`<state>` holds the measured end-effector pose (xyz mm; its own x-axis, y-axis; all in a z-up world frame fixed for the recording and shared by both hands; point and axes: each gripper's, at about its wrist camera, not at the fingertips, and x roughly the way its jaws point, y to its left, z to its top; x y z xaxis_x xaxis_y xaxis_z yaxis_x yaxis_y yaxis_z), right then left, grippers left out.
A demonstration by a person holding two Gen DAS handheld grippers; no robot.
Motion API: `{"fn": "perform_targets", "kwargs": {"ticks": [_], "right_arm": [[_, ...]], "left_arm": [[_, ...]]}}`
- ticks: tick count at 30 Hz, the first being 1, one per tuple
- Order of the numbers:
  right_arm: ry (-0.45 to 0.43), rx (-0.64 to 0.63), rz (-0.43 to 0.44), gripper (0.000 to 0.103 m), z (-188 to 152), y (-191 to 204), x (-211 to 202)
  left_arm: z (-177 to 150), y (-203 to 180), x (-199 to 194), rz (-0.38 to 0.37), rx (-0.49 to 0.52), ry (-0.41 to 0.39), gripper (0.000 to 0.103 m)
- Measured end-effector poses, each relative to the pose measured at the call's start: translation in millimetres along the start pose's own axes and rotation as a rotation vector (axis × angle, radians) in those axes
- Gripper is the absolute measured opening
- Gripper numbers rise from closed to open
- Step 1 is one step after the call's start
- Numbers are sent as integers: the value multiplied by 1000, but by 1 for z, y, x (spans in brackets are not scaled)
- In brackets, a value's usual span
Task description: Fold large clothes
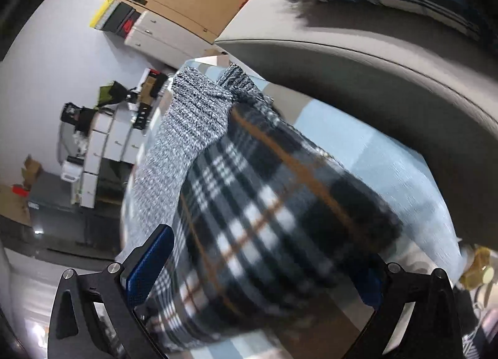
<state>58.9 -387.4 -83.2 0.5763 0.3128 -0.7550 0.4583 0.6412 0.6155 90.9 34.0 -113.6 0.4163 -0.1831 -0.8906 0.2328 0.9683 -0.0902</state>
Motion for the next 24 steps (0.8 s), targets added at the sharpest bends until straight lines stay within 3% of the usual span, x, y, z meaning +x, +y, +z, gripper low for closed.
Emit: {"fn": "perform_targets", "kwargs": {"ticks": [3,7,11,14,18,22,24], "right_arm": [[-72,-109,31,103,-8,17,0],[-83,-193,57,97,-14,24,-3],[-94,-172,51,54,-6,7,-7],[-104,-207,29,42,-4,5,-5],[-127,-252,48,37,-7,11,-10],[-148,-232,155,38,-7,10,-23],[-138,-230,171,46,-8,7,-24]], "left_arm": [[-3,-2,-2,-1,22,0,82],[-8,-1,-5,-11,54,2,82],[-16,-6,-11,-5,93,5,82],[-15,-6,-9,-1,99,5,82],[-16,-7,-10,14,104,4,82],[-18,-9,-10,31,118,-1,82],[-18,-10,-10,32,122,-1,82]]}}
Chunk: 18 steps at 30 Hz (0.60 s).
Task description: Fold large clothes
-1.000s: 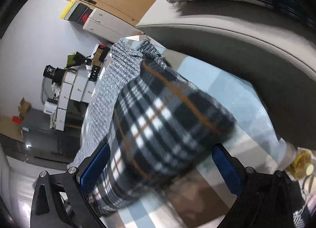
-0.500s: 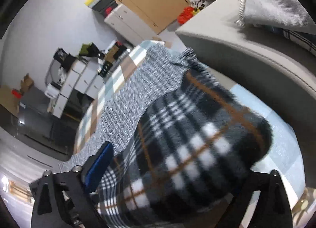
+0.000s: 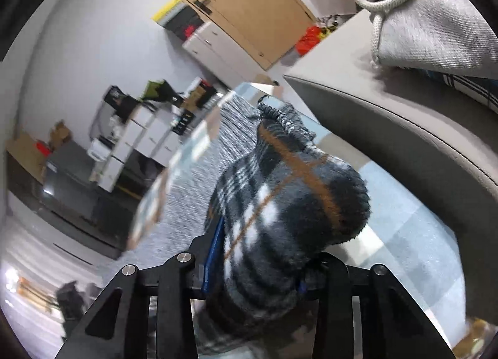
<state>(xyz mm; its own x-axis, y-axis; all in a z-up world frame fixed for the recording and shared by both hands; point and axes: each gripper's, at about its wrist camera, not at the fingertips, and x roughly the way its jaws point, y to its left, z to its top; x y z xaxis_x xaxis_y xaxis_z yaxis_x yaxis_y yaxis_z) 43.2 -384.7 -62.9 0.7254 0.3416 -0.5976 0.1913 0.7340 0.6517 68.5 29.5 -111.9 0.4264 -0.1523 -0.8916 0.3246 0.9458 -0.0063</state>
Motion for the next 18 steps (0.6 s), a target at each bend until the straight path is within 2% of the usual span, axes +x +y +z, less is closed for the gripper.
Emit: {"fn": "perform_targets", "kwargs": {"ticks": [3,7,9,11,13,14,15,18], "right_arm": [[62,36,-20,63,-5,-8,13],[98,21,-119,64,-8,-6,25],[101,0,-142,69,-9,-1,26],[110,-2,-143,70,-8,1,30],[111,24,-114,60,-4,-2,30],[110,25,-103,48,-2,-3,29],[108,23,-85,43,-1,-4,27],[75,-14,-94,35,1,1,18]], "left_arm": [[0,1,0,-4,-7,2,82],[0,1,0,-1,-9,7,82],[0,0,0,1,-8,8,82],[0,1,0,2,-6,8,82],[1,1,0,0,-5,7,82],[1,1,0,-1,-5,6,82],[0,2,0,-4,-6,5,82],[-1,0,2,-4,-1,0,82]]}}
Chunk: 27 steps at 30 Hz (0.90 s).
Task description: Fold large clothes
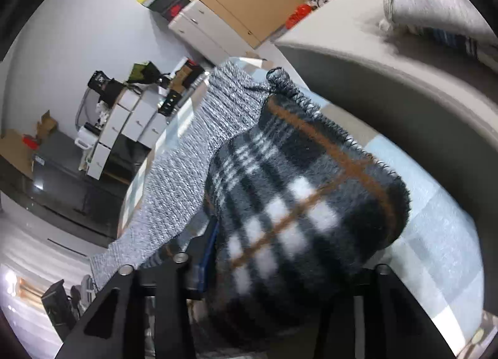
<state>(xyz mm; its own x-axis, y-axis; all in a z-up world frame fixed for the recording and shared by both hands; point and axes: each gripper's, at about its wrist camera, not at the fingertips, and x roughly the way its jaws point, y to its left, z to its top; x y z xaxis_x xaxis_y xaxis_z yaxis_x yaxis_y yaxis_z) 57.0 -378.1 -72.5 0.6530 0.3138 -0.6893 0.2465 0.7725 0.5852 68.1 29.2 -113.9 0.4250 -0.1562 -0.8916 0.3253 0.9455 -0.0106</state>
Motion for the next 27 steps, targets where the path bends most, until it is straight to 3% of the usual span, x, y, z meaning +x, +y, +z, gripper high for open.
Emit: {"fn": "perform_targets", "kwargs": {"ticks": [4,9,14,16,19,23,27], "right_arm": [[-80,-147,-63,31,-3,28,-14],[-149,-223,-91,30,-7,40,-33],[-221,-264,-117,30,-11,37,-64],[-247,-330,-183,29,-13,34,-72],[-211,-374,-279,29,-9,25,-74],[-201,-409,-322,29,5,33,-85],[-221,-550,-353,29,3,81,-91]], "left_arm": [[-1,-5,2,3,3,6,82],[-2,-15,0,-46,15,7,82],[-4,-45,-2,-124,92,9,82],[-4,-57,-2,-153,128,8,82],[-3,-69,-3,-200,149,10,82],[3,-66,-6,-286,112,33,82],[3,-38,-32,-370,9,49,81]]}}
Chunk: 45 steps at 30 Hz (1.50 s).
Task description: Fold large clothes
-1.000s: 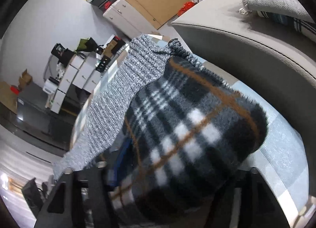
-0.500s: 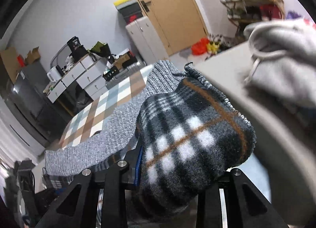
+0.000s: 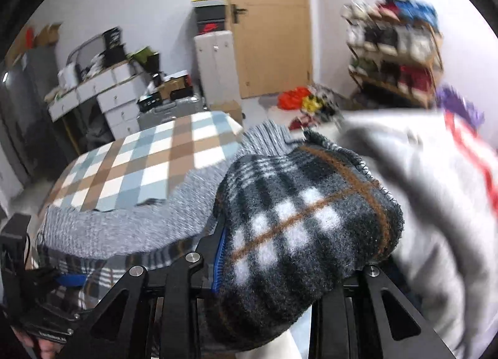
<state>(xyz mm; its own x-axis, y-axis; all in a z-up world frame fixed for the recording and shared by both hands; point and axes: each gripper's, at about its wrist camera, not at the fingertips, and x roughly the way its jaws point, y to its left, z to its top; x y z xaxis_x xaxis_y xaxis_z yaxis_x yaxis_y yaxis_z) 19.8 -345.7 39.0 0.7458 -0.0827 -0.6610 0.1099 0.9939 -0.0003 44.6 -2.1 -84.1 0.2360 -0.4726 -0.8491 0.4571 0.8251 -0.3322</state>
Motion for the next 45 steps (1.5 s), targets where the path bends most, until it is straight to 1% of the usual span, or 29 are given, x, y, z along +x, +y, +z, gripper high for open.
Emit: {"fn": "perform_targets", "kwargs": {"ticks": [1,3,5,6,8,10,12,13,14,15,17,18,19,21,24,26,29,34,35,39,41,45], "right_arm": [[-14,-34,2,29,6,12,-5],[-39,-83,7,29,13,32,-17],[-64,-124,16,29,18,52,-24],[-78,-147,19,28,20,65,-29],[-96,-191,28,28,19,88,-33],[-116,-235,31,27,16,112,-36],[-141,-285,25,26,9,137,-38],[-150,-306,24,25,7,147,-37],[-158,-333,31,22,3,158,-37],[-167,-352,42,17,0,168,-36],[-158,-382,40,17,-6,185,-31],[-149,-382,55,17,-9,190,-27],[-130,-375,82,17,-12,194,-21],[-96,-365,106,17,-19,198,-12],[-52,-324,155,16,-29,198,-2],[-68,-343,168,16,-34,202,-6],[-107,-401,181,15,-38,210,-16],[-138,-443,246,15,-39,220,-27],[-141,-449,259,15,-40,222,-28],[-190,-494,330,14,-40,233,-43],[-189,-498,372,14,-38,240,-46],[-169,-510,455,14,-35,259,-44]], "left_arm": [[-4,6,-18,5,-18,-31,81],[-12,16,-52,87,-16,-100,81],[-19,26,-72,164,-6,-142,81],[-24,35,-81,208,-2,-145,81],[-32,54,-88,258,-9,-132,81],[-36,74,-86,258,-46,-99,81],[-41,101,-83,241,-110,-70,81],[-37,109,-79,236,-127,-58,81],[-35,121,-77,222,-161,-59,81],[-33,133,-77,189,-207,-67,81],[-31,144,-71,102,-286,-46,81],[-31,150,-68,45,-326,-38,81],[-33,147,-67,28,-339,-33,81],[-33,142,-65,34,-339,-27,81],[-31,132,-60,49,-301,-13,81],[-30,129,-53,61,-290,7,81],[-27,133,-42,50,-315,41,81],[-26,146,-33,-42,-382,70,81],[-27,148,-31,-74,-395,80,81],[-28,145,-31,-141,-368,100,81],[-29,145,-32,-164,-371,103,81],[-31,151,-34,-259,-396,104,81]]}}
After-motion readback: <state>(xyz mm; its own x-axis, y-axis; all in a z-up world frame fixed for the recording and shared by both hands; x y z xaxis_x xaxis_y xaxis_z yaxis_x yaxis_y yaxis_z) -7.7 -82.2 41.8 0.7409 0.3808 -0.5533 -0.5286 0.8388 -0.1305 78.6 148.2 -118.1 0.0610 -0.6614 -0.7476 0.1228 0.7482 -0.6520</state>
